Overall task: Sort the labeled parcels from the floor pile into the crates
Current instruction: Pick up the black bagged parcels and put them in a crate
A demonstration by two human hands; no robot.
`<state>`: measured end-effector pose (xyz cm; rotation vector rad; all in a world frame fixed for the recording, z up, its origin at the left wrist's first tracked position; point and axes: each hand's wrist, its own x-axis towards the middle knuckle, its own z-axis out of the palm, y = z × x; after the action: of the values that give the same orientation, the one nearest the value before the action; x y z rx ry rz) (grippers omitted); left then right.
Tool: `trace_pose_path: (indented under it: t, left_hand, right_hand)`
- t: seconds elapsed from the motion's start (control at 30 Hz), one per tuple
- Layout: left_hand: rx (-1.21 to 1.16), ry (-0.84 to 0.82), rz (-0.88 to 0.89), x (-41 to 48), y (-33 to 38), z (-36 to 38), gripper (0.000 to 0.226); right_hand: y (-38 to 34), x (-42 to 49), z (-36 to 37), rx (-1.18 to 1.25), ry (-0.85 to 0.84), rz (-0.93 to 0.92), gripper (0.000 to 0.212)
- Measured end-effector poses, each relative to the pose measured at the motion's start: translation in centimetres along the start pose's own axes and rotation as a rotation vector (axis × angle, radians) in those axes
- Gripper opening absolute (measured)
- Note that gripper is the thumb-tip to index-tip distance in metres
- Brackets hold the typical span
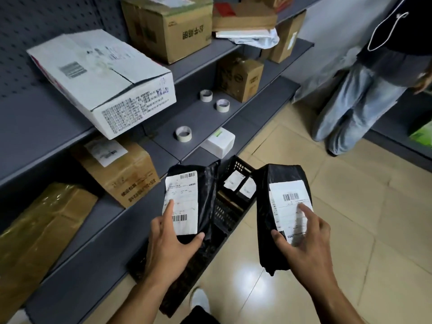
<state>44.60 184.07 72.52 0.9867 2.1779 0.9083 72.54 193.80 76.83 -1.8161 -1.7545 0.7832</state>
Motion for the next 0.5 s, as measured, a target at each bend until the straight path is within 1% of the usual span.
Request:
trace_pose_path:
  t: [0.1,0.2,0.37,0.5]
  left_hand:
    - [0.024,0.034,0.033,2.9,2.2,1.2,0.113]
    - [0.048,0.115,0.021,4.6,4.0,2.5,0.114]
    - [-0.004,0.294,-0.160,6.0,5.4,5.2,0.114]
    - [0.002,0.404,-0.325,5.5,6.4,9.8,0.115]
  right_hand:
    - [-0.4,3.6,0.5,-0.019,-0.028,-0.039,0.086]
    - [-0.5,7.3,1.2,-0.014,-0.089,-0.117,0.086]
    - [0.6,14.9,2.3,-0.040,-0.238,-0.228,0.086]
    - [2.6,21.4,2.9,-0.066,-0.369,-0.342,0.087]
